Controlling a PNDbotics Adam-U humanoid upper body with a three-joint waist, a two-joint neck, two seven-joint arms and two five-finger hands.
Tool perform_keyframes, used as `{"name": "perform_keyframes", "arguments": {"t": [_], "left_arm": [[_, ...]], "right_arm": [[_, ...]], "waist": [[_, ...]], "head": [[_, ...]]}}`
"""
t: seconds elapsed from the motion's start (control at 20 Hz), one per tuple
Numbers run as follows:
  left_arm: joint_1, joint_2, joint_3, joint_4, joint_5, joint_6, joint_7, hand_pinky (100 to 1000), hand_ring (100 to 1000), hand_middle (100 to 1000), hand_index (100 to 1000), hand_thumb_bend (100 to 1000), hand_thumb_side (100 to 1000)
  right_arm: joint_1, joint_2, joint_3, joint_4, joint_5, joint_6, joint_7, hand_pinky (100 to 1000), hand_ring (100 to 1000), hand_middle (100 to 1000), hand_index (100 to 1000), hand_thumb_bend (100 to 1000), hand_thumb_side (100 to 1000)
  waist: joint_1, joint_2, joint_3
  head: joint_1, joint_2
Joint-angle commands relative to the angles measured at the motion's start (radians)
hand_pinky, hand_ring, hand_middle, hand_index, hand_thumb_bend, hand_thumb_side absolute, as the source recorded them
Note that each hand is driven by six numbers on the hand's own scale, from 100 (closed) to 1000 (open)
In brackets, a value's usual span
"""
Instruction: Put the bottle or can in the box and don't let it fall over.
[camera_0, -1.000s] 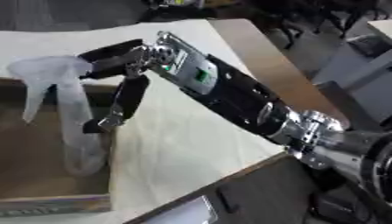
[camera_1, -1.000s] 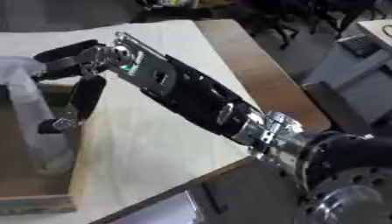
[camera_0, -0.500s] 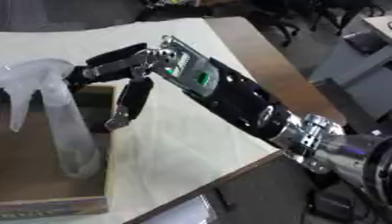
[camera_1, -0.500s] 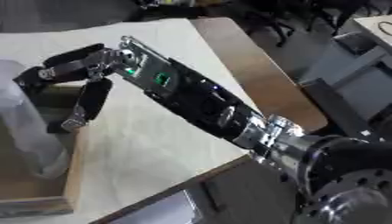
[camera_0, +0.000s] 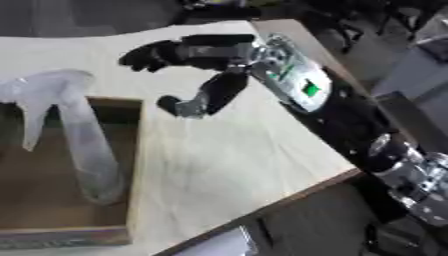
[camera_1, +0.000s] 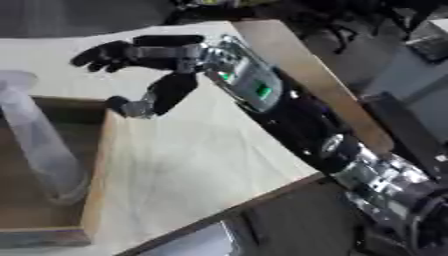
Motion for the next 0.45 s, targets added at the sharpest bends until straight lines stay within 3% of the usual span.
{"name": "perform_keyframes", "arguments": {"t": [0.05,0.45], "left_arm": [[0.005,0.011,0.013,-0.015,-0.020,-0.006,-0.006,645,416,775,849,135,764],[0.022,-0.034,0.004,-0.015,-0.059,-0.035,-0.050,644,426,792,855,137,771]], "right_arm": [[0.029,-0.070,-0.080,-0.046,-0.038,-0.033,-0.106,958,1000,1000,978,100,430],[0.192,-0.090,-0.245,-0.049,-0.159,-0.230,-0.363,956,1000,1000,963,100,383]], "waist": [[0.012,-0.005,-0.017],[0.037,0.029,-0.102]], "head": [[0.095,-0.027],[0.248,-0.072]]}}
